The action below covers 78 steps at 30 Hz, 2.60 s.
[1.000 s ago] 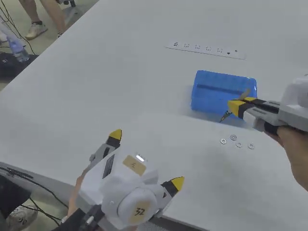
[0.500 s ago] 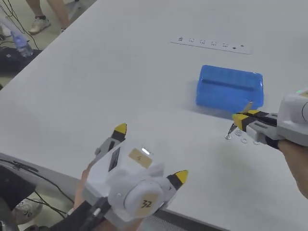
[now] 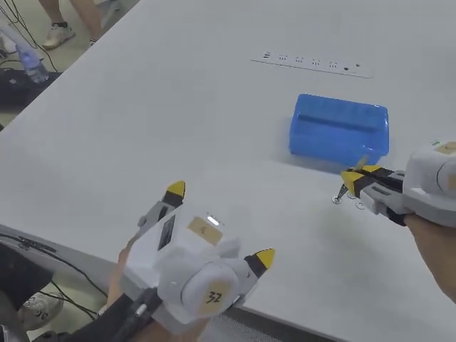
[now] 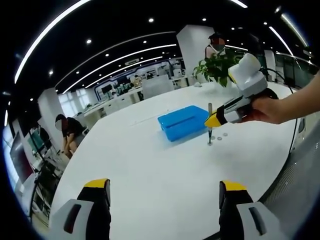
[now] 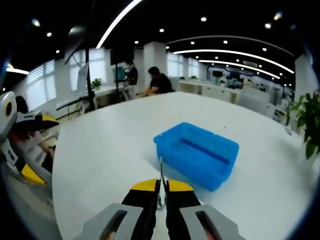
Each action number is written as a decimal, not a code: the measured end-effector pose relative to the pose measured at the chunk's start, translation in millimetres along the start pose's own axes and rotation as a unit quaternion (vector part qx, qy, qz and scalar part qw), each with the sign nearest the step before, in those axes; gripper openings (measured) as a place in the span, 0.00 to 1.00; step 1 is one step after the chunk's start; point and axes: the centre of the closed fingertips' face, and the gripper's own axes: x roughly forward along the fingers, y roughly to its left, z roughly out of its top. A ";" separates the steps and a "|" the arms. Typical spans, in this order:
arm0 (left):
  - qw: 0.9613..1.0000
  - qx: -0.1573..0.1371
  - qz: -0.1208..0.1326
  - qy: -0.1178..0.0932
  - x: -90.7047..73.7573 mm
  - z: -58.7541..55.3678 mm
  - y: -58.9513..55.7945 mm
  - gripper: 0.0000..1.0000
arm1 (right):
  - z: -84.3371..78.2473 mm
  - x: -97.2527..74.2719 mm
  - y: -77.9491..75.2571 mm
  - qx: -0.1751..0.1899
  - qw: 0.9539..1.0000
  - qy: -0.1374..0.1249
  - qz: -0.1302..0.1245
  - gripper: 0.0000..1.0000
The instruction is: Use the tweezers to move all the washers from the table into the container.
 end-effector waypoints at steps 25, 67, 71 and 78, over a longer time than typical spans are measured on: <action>1.000 0.005 -0.003 0.002 -0.4 -0.9 -1.4 0.91 | 2.2 3.5 -2.9 -0.002 1.000 0.024 -0.004 0.01; 1.000 0.009 -0.002 0.009 -0.3 -3.1 -1.5 0.89 | 100.2 33.7 -44.7 -0.019 0.998 -0.050 -0.013 0.01; 1.000 0.009 -0.003 0.009 -0.2 -3.1 -1.6 0.89 | 90.6 42.8 -54.4 -0.011 0.998 -0.041 -0.040 0.01; 1.000 0.008 -0.008 0.009 0.1 -2.9 -3.6 0.89 | 69.1 63.3 -69.2 0.013 0.998 -0.021 -0.060 0.01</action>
